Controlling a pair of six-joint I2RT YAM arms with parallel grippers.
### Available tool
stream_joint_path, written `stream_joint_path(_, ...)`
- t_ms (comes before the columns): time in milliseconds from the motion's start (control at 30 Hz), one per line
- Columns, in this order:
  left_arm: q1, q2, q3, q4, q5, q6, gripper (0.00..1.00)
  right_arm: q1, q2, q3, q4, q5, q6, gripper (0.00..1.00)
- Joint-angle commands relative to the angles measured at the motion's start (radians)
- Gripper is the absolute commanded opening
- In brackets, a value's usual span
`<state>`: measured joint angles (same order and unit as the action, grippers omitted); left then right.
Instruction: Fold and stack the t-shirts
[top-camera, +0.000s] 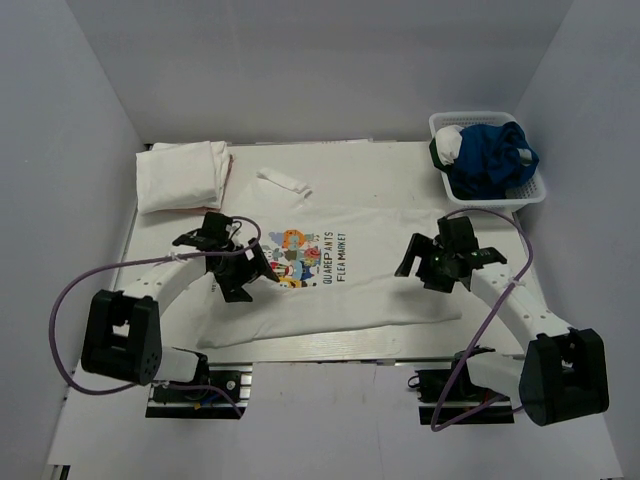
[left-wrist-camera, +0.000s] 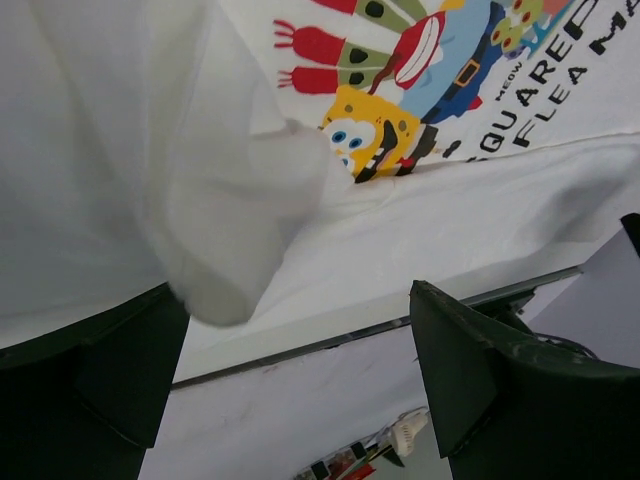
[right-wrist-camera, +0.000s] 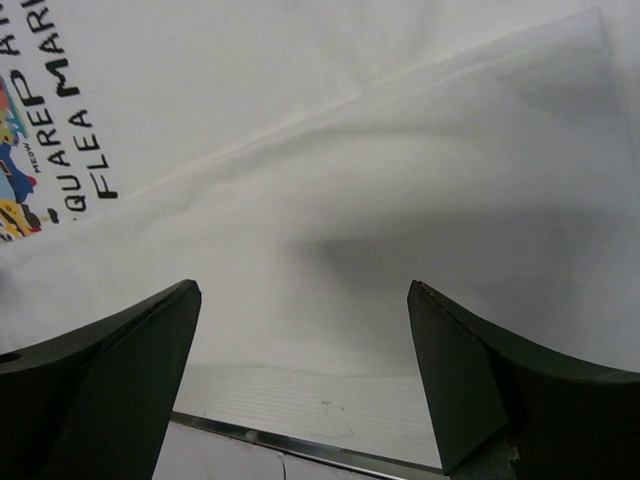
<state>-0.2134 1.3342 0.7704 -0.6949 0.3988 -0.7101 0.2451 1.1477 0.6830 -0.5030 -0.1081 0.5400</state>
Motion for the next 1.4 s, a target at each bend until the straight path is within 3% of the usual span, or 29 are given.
stream_joint_path(0, -0.036, 0.054, 0.061, 0.08, 0.002, 0.044, 1.0, 0.002, 0.01, 0.052, 0.038, 0.001, 0.008, 0.9)
stream_joint_path(200, -0.067, 0.273, 0.217, 0.19, -0.046, 0.075, 1.0, 0.0, 0.006, 0.09, 0.035, 0.036, 0.008, 0.9)
stream_joint_path(333, -0.09, 0.4, 0.445, 0.222, -0.046, 0.115, 1.0, -0.003, 0.004, 0.105, 0.046, 0.056, -0.003, 0.9)
stream_joint_path(600, -0.07, 0.608, 0.783, 0.065, -0.164, 0.196, 1.0, -0.003, 0.053, 0.229, 0.072, 0.208, -0.057, 0.9)
stream_joint_path(767, -0.052, 0.701, 1.033, -0.049, -0.492, 0.267, 1.0, 0.002, 0.237, 0.371, 0.055, 0.34, -0.135, 0.9)
stream_joint_path(867, -0.032, 0.801, 1.304, -0.168, -0.581, 0.276, 1.0, 0.003, 0.314, 0.467, 0.067, 0.366, -0.158, 0.9)
stream_joint_path(1033, 0.005, 1.02, 1.515, -0.229, -0.514, 0.313, 0.96, -0.001, 0.423, 0.564, 0.103, 0.438, -0.169, 0.9)
stream_joint_path(1233, 0.049, 1.069, 1.497, -0.088, -0.395, 0.313, 0.84, -0.003, 0.538, 0.677, 0.066, 0.441, -0.17, 0.9)
stream_joint_path(1367, 0.059, 1.115, 1.512, 0.038, -0.336, 0.313, 0.81, -0.003, 0.567, 0.701, 0.052, 0.447, -0.167, 0.9)
